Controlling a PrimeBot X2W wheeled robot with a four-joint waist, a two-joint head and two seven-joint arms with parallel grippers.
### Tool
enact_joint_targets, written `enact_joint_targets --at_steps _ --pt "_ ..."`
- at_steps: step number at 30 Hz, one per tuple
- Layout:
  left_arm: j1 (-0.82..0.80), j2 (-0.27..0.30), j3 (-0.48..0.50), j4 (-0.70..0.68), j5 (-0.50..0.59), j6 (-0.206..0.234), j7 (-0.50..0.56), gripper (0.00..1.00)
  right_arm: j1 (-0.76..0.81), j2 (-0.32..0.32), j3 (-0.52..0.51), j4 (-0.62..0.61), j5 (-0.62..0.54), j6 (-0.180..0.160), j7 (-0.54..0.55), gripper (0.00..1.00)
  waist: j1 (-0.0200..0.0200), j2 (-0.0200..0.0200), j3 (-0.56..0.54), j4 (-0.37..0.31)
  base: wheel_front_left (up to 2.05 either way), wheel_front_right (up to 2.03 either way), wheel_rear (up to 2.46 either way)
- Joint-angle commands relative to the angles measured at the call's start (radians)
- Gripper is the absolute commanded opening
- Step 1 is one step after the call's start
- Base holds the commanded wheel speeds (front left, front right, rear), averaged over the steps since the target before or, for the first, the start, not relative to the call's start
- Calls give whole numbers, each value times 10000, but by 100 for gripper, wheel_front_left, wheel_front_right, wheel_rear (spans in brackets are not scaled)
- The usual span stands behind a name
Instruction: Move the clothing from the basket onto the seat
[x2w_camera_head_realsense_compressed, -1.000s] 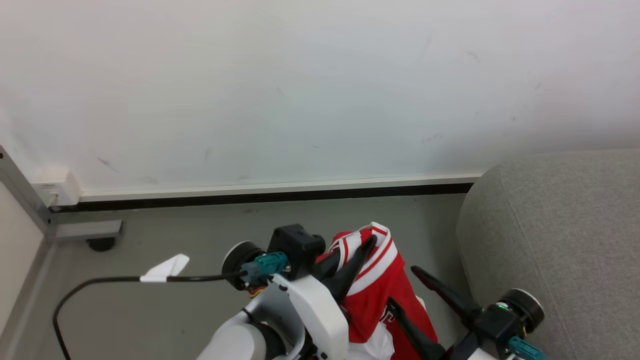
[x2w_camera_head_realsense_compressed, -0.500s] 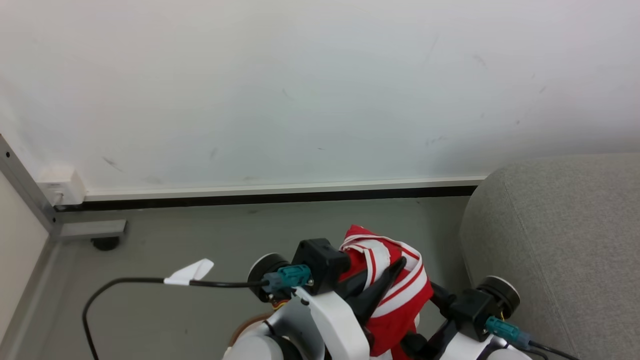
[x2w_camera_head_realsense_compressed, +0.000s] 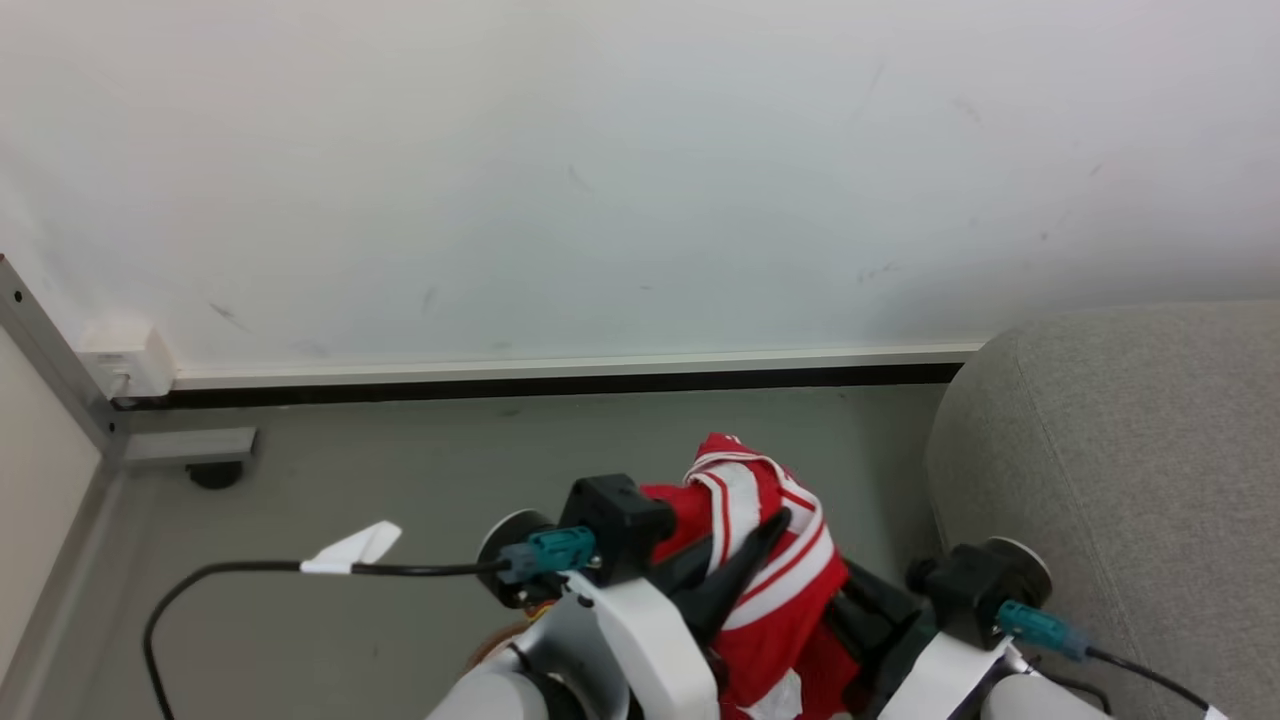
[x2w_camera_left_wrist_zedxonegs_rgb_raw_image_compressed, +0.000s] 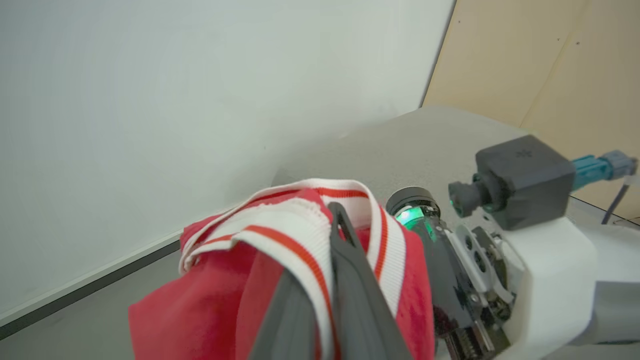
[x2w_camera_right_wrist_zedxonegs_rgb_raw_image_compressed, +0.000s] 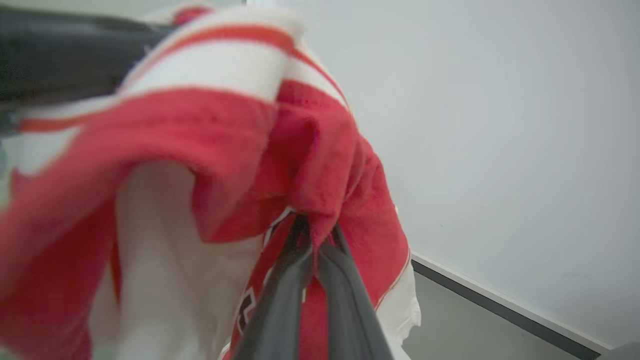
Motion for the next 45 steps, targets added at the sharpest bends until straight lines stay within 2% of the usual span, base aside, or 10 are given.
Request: enact_joint_targets --at_steps 1,3,4,5,6,14,18,24,35,45 --pt "206 135 113 84 125 82 -131 0 8 -89 -165 -9 87 -21 -83 0 -1 -1 17 18 0 0 0" --pt "281 222 216 157 181 176 -233 0 116 -187 -419 -117 108 -21 -79 0 -1 -1 44 28 0 0 0" --pt "329 266 290 203 232 254 -316 12 179 -229 -552 -175 131 -21 -80 0 -1 -1 61 33 0 0 0" --pt "383 277 359 268 217 320 -444 41 225 -276 -688 -217 135 -21 -82 0 -1 -1 79 41 0 0 0" --pt "416 336 385 356 279 352 -572 98 263 -315 -852 -248 141 -21 -81 0 -1 -1 90 47 0 0 0" --pt "889 450 599 1260 705 637 -2161 100 462 -564 -1992 -355 14 -21 -77 0 -1 -1 94 -34 0 0 0" --pt "1210 433 531 2118 867 480 -3814 100 519 -633 -2717 -370 -135 -21 -77 0 -1 -1 77 -111 0 0 0" --pt "1139 318 390 3254 1141 367 -5230 100 602 -735 -3111 -357 -230 -21 -78 0 -1 -1 61 -189 0 0 0" --pt "898 84 229 4037 1240 202 -5805 100 748 -786 -3335 -482 -287 -21 -79 0 -1 -1 67 -688 0 0 0" --pt "840 -52 77 4042 1291 138 -5877 100 564 -921 -3493 -573 -315 -21 -78 0 -1 -1 285 -1884 0 0 0"
